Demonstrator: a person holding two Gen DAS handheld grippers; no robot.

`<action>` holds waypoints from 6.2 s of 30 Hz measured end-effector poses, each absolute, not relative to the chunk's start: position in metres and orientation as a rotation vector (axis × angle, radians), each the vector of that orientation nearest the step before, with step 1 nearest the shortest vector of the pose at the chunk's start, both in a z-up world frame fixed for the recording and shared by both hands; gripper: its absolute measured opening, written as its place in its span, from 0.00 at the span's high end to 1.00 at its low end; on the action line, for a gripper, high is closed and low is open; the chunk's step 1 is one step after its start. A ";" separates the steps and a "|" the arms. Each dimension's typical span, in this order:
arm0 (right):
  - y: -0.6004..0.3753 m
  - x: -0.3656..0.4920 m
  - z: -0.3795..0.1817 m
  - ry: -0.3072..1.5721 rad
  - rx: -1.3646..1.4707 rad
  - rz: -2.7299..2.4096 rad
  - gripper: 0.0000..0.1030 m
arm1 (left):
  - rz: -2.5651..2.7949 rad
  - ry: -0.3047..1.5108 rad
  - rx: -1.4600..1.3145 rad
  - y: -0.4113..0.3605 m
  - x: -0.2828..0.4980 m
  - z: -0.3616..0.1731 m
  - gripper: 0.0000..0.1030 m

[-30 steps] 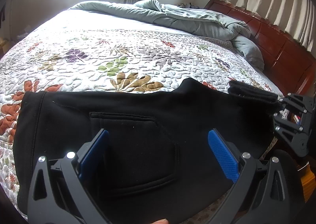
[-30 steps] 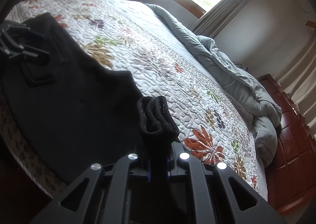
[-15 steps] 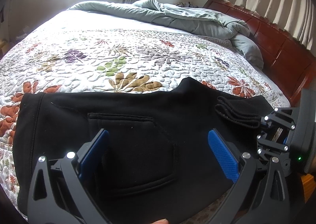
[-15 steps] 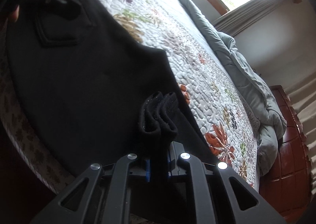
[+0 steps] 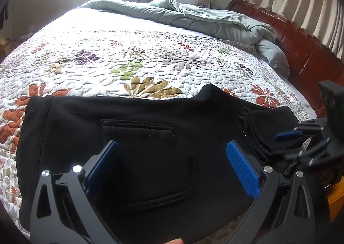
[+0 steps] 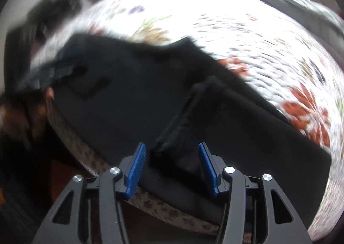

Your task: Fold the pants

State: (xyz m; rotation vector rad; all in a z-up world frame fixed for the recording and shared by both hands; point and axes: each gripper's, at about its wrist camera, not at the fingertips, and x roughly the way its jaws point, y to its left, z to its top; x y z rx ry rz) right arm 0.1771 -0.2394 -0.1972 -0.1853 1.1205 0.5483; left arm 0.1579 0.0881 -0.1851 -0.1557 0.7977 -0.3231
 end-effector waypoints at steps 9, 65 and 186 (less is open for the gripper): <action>-0.233 0.178 -0.221 1.187 -0.119 0.545 0.82 | -0.336 0.798 -0.147 0.086 0.156 -0.185 0.03; -0.410 0.205 -0.136 1.127 0.109 0.482 0.54 | 0.077 0.894 -0.835 0.202 0.059 -0.190 0.03; -0.043 0.261 0.013 1.108 -0.747 1.056 0.71 | -0.160 0.624 -0.632 0.118 0.104 -0.033 0.76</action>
